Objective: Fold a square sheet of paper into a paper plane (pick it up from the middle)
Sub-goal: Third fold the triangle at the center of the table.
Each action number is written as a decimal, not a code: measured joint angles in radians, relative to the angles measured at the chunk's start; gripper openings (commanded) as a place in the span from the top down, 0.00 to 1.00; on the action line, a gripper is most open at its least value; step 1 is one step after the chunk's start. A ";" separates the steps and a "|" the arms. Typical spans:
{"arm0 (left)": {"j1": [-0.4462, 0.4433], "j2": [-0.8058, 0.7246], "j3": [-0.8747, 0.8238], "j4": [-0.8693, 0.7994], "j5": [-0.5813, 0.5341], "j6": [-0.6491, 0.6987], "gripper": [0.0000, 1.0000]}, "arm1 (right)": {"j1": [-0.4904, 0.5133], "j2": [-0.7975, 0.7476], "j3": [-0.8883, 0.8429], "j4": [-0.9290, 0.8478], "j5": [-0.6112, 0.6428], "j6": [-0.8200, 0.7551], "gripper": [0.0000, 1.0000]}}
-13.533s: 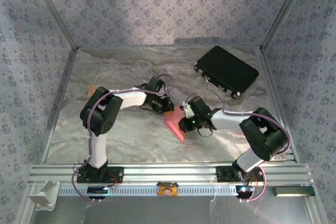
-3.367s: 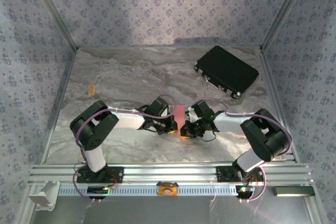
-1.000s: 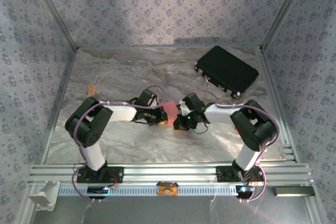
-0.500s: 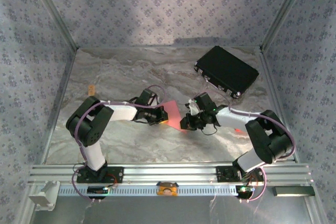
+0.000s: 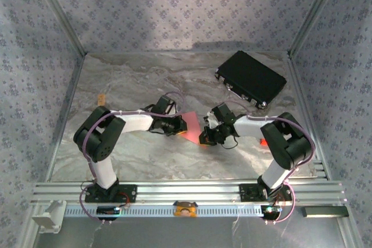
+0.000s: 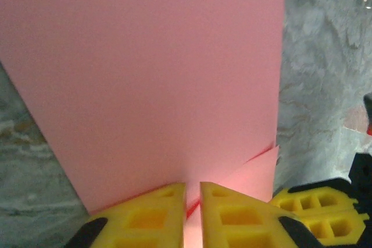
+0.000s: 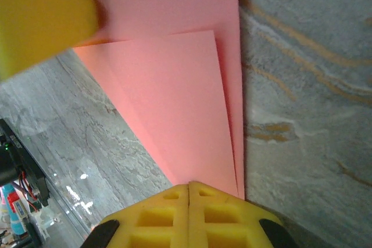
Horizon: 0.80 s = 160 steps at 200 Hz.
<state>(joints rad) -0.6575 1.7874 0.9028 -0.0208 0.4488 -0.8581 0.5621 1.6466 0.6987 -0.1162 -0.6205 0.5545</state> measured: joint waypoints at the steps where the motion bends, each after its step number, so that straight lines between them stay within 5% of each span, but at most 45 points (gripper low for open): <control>1: 0.000 0.000 0.002 -0.003 -0.002 0.002 0.81 | 0.000 -0.001 0.000 0.000 0.000 0.001 1.00; 42: -0.040 -0.068 0.087 -0.090 -0.080 0.012 0.84 | 0.019 -0.019 -0.024 0.032 0.020 0.102 1.00; 160: -0.068 -0.065 -0.156 0.166 -0.072 -0.132 0.89 | 0.027 -0.034 -0.060 0.099 0.032 0.209 1.00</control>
<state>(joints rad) -0.7258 1.7226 0.7467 0.1448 0.3767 -0.9897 0.5896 1.6123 0.6392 -0.0174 -0.5880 0.7635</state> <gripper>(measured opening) 0.108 0.061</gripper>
